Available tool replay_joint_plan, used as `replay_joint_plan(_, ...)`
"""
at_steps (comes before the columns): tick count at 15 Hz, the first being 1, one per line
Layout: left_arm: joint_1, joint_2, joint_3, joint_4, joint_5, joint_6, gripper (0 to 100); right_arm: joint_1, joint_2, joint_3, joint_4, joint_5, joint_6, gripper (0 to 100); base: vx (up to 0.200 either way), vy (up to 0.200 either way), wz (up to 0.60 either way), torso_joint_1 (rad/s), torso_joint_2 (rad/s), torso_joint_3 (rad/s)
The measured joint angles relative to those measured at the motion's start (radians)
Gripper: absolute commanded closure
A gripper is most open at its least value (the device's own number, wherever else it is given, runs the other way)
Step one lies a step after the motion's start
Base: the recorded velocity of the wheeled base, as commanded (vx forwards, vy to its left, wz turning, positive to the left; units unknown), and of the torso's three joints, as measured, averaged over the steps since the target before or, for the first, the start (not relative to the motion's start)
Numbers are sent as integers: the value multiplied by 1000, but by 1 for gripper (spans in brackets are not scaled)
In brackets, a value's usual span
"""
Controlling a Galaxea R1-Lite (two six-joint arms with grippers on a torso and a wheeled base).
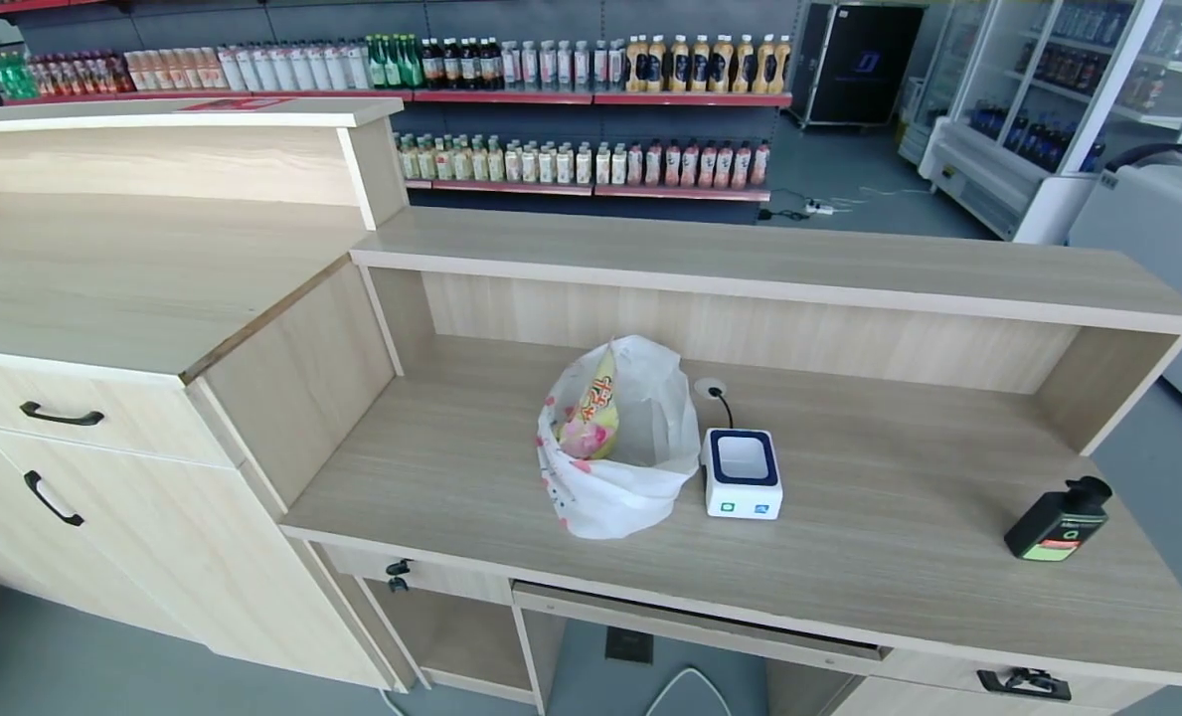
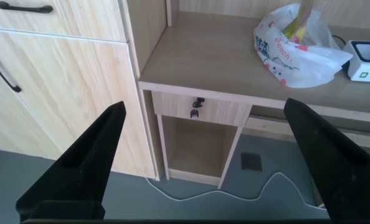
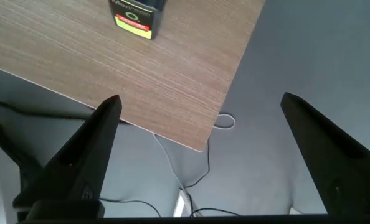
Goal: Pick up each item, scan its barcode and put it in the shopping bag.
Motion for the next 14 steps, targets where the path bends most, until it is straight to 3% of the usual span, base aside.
replay_joint_plan(14,0,0,0,0,0,0,0,0,255,-176,11,87,-140,0,0,0,0,0,0,0)
